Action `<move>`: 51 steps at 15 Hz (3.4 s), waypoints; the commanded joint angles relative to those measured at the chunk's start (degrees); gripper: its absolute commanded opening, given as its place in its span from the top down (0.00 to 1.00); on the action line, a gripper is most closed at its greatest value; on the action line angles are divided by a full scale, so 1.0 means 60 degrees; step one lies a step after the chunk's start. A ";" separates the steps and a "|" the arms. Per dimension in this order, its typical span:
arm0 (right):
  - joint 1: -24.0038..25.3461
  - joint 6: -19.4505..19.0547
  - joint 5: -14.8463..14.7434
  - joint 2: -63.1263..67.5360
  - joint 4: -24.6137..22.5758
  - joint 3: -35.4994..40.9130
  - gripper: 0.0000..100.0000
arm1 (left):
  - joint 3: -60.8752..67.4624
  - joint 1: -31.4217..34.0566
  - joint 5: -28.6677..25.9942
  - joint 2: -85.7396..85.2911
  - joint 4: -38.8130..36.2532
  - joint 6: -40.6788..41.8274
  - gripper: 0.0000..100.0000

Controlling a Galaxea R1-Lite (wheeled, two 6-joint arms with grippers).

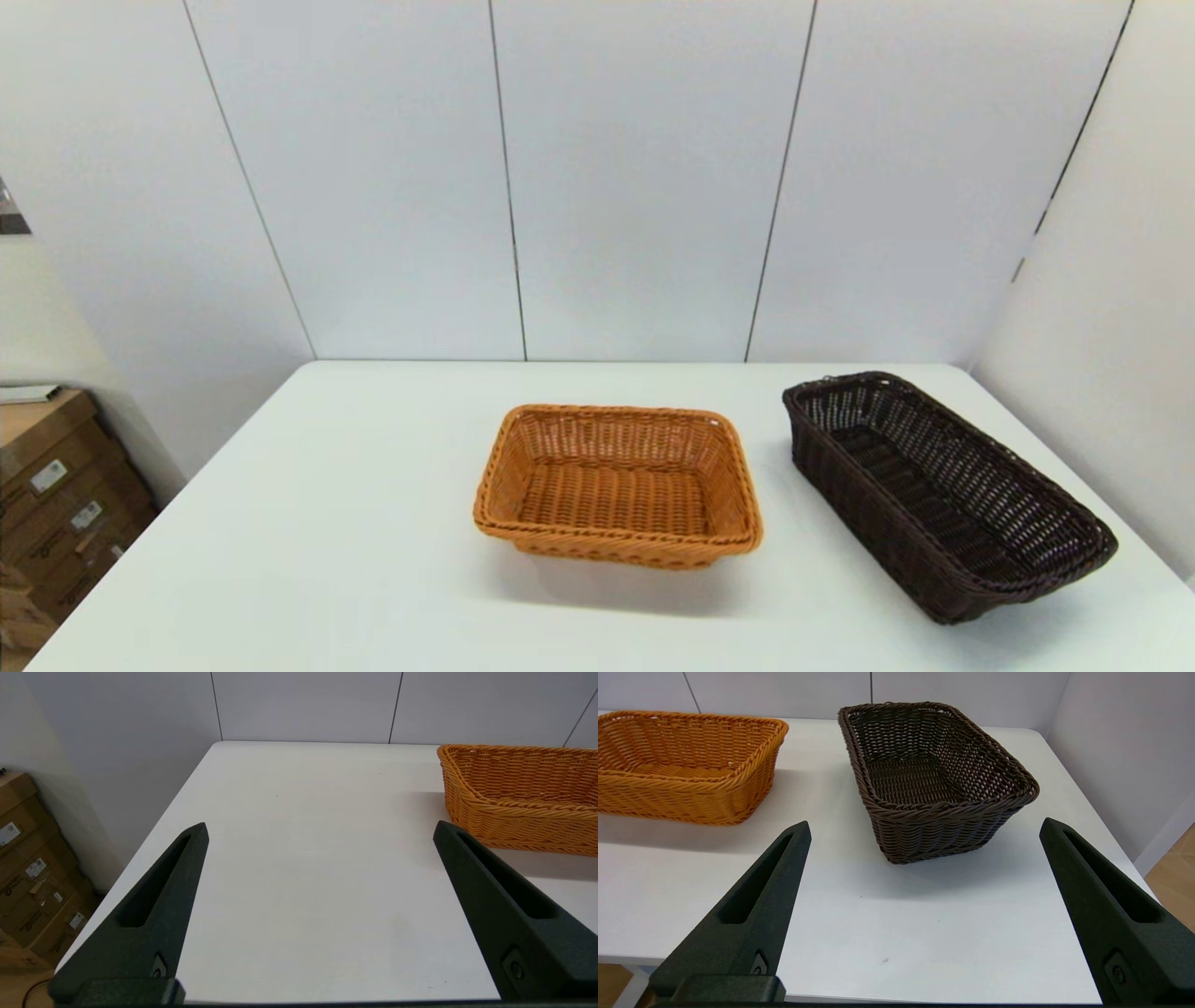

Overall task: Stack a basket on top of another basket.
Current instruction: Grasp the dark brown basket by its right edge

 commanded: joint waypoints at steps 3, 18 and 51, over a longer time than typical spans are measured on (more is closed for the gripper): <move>0.0003 -0.0023 0.0015 -0.0002 -0.0004 0.0028 0.00 | 0.0000 0.0002 0.0005 0.0002 0.0003 -0.0018 0.00; 0.0003 0.0299 0.0206 0.0041 0.1256 -0.1993 0.00 | 0.0000 0.0002 0.0005 0.0002 0.0003 -0.0004 0.00; -0.0642 0.7887 -0.0849 1.4426 0.4654 -0.7779 0.00 | 0.0000 0.0002 0.0005 0.0002 0.0003 -0.0018 0.00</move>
